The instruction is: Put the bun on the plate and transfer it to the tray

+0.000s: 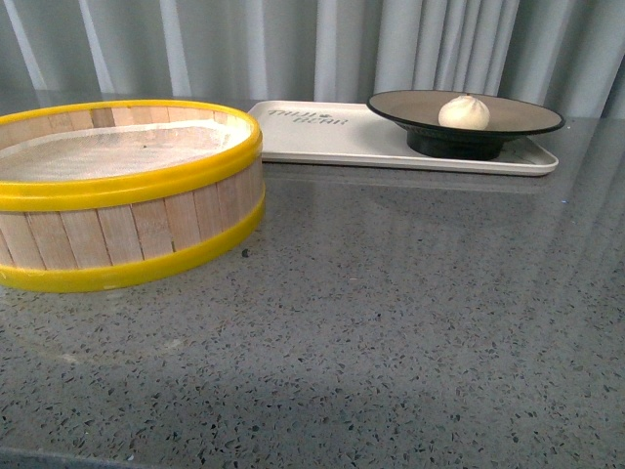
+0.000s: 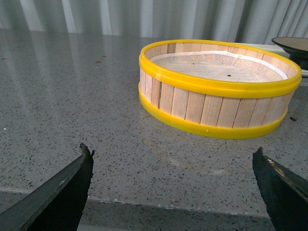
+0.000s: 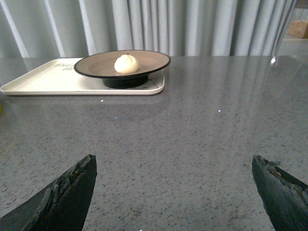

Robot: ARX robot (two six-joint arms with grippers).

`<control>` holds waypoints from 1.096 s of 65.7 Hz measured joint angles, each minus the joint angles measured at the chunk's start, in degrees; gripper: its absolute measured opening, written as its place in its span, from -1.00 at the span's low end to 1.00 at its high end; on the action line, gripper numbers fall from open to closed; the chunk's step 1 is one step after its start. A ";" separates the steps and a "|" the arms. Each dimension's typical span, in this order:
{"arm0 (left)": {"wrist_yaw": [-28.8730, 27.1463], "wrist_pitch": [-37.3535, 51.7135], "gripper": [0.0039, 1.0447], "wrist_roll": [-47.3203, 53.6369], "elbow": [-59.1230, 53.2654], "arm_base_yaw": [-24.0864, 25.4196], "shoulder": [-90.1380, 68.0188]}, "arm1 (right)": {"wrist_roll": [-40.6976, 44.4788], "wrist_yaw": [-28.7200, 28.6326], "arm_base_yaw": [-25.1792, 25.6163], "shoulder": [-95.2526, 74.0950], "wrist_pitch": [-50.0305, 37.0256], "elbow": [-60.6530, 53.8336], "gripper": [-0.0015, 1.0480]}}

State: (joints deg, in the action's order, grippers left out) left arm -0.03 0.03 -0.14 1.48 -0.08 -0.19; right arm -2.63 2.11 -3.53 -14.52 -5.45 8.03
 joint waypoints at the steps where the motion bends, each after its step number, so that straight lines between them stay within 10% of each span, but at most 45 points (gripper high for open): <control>1: 0.00 0.00 0.88 0.00 0.00 0.00 0.00 | 0.02 0.00 -0.11 0.04 0.13 -0.04 0.84; 28: 0.02 0.00 0.88 0.00 0.00 0.00 0.00 | 1.49 0.35 1.55 3.54 6.27 -4.81 0.83; 58: 0.02 0.00 0.88 0.00 0.00 0.00 0.00 | 2.49 -2.16 3.39 14.27 5.46 -7.69 -0.59; 72: 0.00 0.00 0.88 0.00 0.00 0.00 0.00 | 2.62 -2.16 3.39 14.27 5.46 -7.69 0.07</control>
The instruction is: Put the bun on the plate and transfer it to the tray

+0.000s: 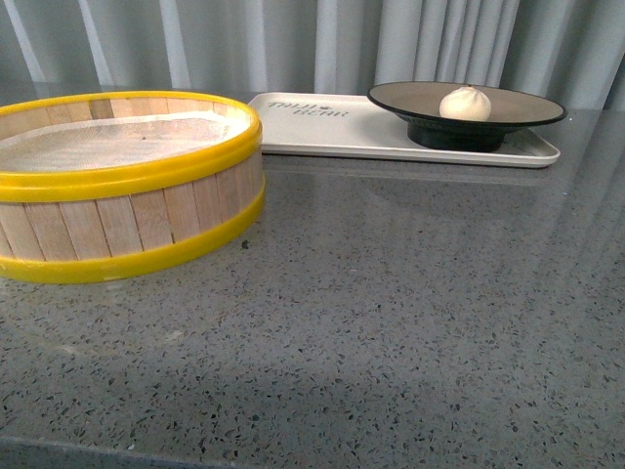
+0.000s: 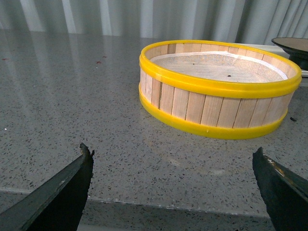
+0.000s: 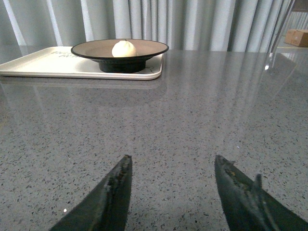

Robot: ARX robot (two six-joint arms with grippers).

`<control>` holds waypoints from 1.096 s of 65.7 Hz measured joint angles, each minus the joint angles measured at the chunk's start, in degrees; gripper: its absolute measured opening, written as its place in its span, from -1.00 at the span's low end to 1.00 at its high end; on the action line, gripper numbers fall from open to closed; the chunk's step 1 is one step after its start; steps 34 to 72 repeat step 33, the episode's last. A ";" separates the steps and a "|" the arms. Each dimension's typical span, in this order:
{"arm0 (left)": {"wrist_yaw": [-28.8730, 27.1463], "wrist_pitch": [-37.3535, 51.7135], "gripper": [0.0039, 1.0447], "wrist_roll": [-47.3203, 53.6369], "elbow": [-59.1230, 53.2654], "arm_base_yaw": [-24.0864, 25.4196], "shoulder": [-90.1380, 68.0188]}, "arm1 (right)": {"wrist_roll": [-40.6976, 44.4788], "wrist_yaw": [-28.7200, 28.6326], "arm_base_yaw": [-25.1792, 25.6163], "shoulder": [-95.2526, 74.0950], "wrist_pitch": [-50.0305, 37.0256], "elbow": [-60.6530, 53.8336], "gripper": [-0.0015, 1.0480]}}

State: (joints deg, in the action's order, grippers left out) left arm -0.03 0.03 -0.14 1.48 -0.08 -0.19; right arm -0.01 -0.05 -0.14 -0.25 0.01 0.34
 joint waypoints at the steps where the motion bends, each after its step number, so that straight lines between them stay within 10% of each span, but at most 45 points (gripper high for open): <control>1: 0.02 0.00 0.88 0.00 0.00 0.00 0.00 | 0.00 0.00 0.00 0.00 0.00 0.00 0.11; 17: 0.02 0.00 0.88 0.00 0.00 0.00 0.00 | -0.02 0.02 0.00 0.00 0.00 0.00 0.86; 72: 0.02 0.00 0.88 0.00 0.00 0.00 0.00 | -0.02 0.02 0.00 0.00 0.00 0.00 0.84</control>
